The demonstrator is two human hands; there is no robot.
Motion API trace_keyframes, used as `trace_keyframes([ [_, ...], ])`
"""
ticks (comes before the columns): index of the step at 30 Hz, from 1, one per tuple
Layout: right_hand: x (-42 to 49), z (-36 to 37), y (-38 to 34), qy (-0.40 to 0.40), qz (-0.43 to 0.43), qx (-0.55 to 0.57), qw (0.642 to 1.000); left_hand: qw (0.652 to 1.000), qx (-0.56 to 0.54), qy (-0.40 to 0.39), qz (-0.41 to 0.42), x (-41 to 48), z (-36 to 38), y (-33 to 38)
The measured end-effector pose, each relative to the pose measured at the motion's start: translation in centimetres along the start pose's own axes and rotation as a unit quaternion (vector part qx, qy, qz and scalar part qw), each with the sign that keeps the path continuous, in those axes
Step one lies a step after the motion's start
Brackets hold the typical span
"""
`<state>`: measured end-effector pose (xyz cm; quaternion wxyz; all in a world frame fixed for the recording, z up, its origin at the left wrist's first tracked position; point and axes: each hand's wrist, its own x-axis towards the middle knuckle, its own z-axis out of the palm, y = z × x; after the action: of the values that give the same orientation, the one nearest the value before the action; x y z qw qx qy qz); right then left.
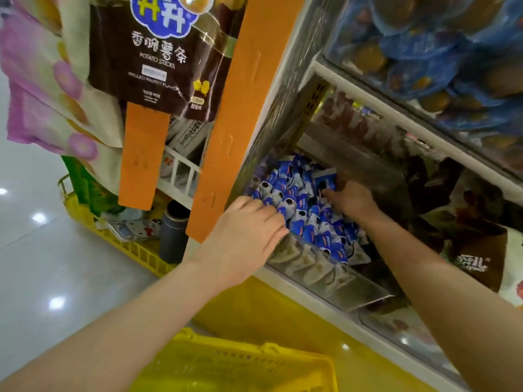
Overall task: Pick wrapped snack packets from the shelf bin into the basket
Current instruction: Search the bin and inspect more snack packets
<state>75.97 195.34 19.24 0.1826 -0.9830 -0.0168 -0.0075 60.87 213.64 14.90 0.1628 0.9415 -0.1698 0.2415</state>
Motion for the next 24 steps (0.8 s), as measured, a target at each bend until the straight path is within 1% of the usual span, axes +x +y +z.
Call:
trace_keyframes([
  [4,1.5,-0.4,-0.9,-0.071,0.016,-0.130,0.989,0.999,-0.008,0.028,0.017,0.1,0.7,-0.5],
  [5,1.9,-0.2,-1.2,-0.082,0.013,-0.148,0.986,0.999,-0.011,0.034,0.024,0.1,0.8,-0.6],
  [9,2.7,0.8,-1.6,-0.090,-0.001,-0.106,0.990,0.998,-0.020,0.057,0.033,0.1,1.2,-0.9],
  [13,2.8,1.4,-1.2,-0.097,0.005,-0.061,0.993,0.997,-0.017,0.069,0.038,0.1,1.4,-1.0],
  [15,2.6,1.2,-1.1,-0.097,-0.010,-0.043,0.994,0.996,-0.013,0.073,0.043,0.1,1.5,-1.0],
  [17,2.4,0.5,-0.9,-0.074,-0.027,-0.014,0.997,0.996,-0.008,0.076,0.047,0.1,1.6,-1.0],
  [19,2.6,-0.5,-0.6,-0.013,-0.028,0.007,0.999,0.996,-0.008,0.079,0.050,0.1,1.7,-1.1],
  [20,2.7,-1.0,-0.4,0.008,-0.024,0.002,1.000,0.996,-0.009,0.079,0.051,0.2,1.7,-1.2],
  [21,2.8,-1.4,-0.1,0.012,-0.016,-0.012,1.000,0.996,-0.010,0.078,0.052,0.2,1.6,-1.2],
  [22,2.8,-1.5,0.2,-0.002,0.003,-0.032,0.999,0.996,-0.011,0.076,0.052,0.2,1.6,-1.2],
  [24,2.6,-1.3,0.8,-0.063,0.057,-0.067,0.994,0.996,-0.014,0.073,0.052,0.1,1.5,-1.1],
])
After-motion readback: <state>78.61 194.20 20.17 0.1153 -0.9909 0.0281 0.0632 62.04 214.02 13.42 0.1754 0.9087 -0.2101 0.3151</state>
